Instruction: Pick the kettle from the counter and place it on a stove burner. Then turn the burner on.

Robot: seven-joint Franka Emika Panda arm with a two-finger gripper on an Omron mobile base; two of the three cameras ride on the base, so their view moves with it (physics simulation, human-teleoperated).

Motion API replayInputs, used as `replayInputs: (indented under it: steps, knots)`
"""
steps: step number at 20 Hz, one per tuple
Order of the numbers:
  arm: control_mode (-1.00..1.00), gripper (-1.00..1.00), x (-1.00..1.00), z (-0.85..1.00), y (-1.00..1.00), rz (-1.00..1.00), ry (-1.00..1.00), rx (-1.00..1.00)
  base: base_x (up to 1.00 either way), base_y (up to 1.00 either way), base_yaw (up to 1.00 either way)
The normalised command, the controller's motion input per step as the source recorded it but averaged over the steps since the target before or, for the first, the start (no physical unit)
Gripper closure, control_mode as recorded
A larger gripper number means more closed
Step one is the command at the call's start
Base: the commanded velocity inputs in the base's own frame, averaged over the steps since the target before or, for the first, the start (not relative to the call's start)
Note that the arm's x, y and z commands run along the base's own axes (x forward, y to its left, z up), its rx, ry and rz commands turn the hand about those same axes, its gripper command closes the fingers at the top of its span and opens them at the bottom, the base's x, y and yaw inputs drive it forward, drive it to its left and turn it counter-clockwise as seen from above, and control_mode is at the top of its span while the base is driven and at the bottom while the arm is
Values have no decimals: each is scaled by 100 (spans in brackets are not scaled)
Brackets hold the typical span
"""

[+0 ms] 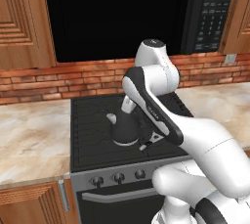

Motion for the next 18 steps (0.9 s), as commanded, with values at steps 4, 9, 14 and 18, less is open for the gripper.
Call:
replayInputs:
  steps: [4, 9, 14, 18]
  knots:
    - [-100, 100, 10, -11, 16, -1, -13, 0, 0, 0, 0]
    - [-100, 100, 25, 0, 11, -2, -3, 0, 0, 0, 0]
    - [-100, 100, 47, 0, 13, -4, 0, 0, 0, 0, 0]
    - [-100, 100, 54, -4, 24, -7, 1, 0, 0, 0, 0]
